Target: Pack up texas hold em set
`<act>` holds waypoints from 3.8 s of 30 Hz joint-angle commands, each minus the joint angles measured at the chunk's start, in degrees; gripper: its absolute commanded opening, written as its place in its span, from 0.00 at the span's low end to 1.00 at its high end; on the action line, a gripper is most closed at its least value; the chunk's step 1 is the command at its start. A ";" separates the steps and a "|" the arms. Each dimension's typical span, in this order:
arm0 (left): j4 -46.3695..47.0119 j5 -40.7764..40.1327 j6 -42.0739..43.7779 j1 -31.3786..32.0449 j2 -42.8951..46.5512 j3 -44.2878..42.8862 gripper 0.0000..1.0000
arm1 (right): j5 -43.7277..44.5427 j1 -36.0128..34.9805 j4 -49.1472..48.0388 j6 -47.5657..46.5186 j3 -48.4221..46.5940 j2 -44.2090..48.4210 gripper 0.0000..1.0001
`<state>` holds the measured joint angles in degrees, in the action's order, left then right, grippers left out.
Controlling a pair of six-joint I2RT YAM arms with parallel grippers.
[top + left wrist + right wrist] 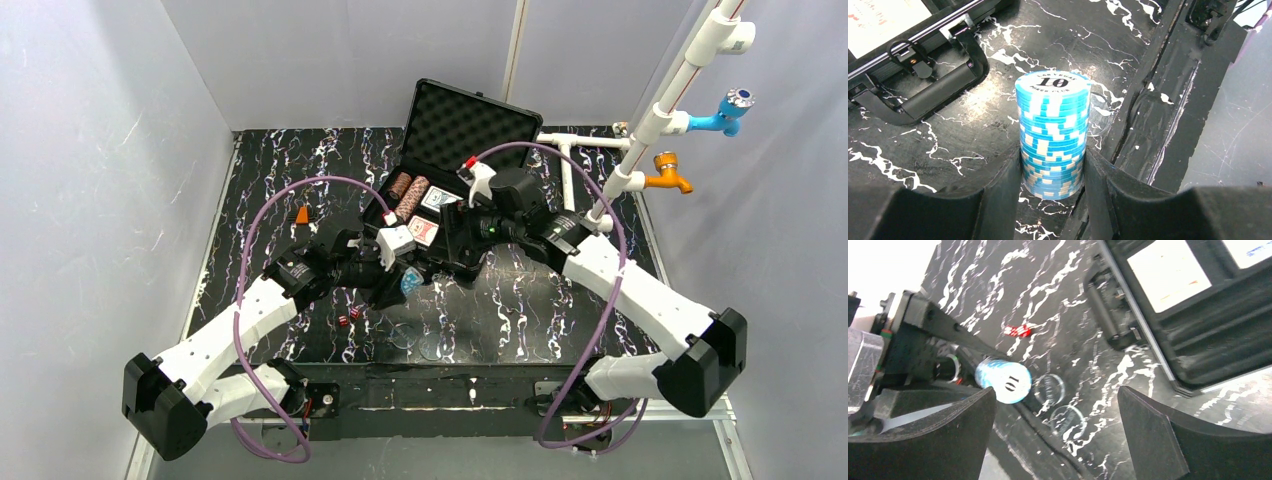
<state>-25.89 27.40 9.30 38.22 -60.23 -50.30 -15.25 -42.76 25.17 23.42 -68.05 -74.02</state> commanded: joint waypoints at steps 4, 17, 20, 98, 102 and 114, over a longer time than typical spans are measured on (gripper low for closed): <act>0.43 -4.12 -0.88 -0.34 0.53 -3.58 0.00 | 17.69 0.14 1.98 -2.19 1.43 5.15 0.98; -0.15 -14.70 -1.41 -2.36 -0.27 -5.10 0.00 | 21.30 0.14 3.74 -3.44 4.53 7.96 0.98; -0.80 -16.87 -1.40 -3.40 -1.63 -6.22 0.00 | 21.95 0.16 3.75 -3.68 5.17 8.39 0.98; -8.34 -27.93 -1.36 -17.04 -58.98 -52.15 0.00 | 26.84 0.14 3.76 -4.70 14.09 13.78 0.98; -8.50 -27.54 -1.65 -17.11 -59.43 -52.92 0.00 | 26.94 0.11 3.86 -4.70 14.26 13.86 0.98; -8.56 -28.01 -1.41 -17.09 -59.82 -53.81 0.10 | 27.02 0.14 3.77 -4.70 14.44 13.64 0.98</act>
<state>-34.52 -0.25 7.88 21.47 -120.79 -101.23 10.61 -42.76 30.28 18.26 -53.76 -60.69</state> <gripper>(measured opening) 0.422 0.982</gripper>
